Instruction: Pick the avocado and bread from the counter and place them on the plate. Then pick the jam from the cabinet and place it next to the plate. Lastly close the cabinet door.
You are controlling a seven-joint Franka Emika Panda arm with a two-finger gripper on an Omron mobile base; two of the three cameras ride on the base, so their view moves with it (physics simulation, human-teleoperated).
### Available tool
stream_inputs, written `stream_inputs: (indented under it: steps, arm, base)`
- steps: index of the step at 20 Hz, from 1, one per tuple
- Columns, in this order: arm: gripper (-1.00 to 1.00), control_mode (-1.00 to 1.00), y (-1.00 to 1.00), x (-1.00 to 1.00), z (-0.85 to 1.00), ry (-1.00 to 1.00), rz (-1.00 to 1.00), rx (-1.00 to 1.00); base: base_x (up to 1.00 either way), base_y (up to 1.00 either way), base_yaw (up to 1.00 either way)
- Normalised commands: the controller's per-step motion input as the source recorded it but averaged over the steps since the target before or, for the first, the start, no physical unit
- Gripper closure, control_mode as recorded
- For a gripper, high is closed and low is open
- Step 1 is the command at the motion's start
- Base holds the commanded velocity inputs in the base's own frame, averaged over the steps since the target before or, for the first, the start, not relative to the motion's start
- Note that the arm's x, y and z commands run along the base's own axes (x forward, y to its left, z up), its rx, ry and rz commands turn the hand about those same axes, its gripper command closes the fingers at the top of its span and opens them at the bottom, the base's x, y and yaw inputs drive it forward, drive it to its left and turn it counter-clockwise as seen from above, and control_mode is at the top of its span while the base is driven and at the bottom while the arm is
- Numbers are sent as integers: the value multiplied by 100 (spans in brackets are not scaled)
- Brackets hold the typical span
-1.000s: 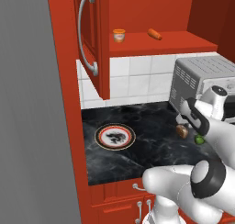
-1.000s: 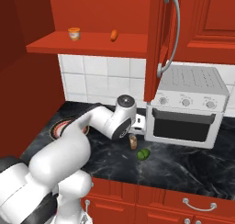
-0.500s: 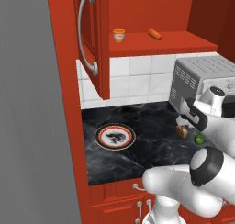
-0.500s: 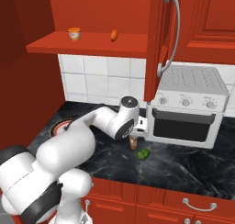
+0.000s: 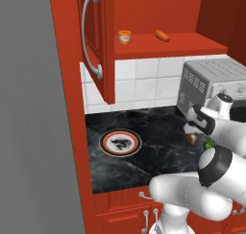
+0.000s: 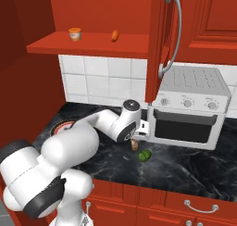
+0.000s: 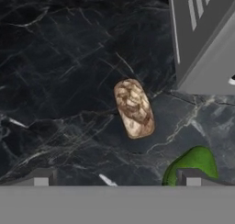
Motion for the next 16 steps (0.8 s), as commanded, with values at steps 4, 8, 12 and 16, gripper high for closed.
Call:
stream_inputs:
  steps: [4, 8, 12, 16]
  arm:
    - [-100, -100, -1, 8, -16, 0, 0, -1]
    - [-100, -100, -1, 7, -14, 0, 0, -1]
    - [-100, -100, -5, 3, -12, 0, 0, 0]
    - [-100, -100, -7, 9, -10, 2, 0, 0]
  base:
    - [0, 0, 0]
    - [0, 0, 0]
    - [0, 0, 0]
    - [0, 0, 0]
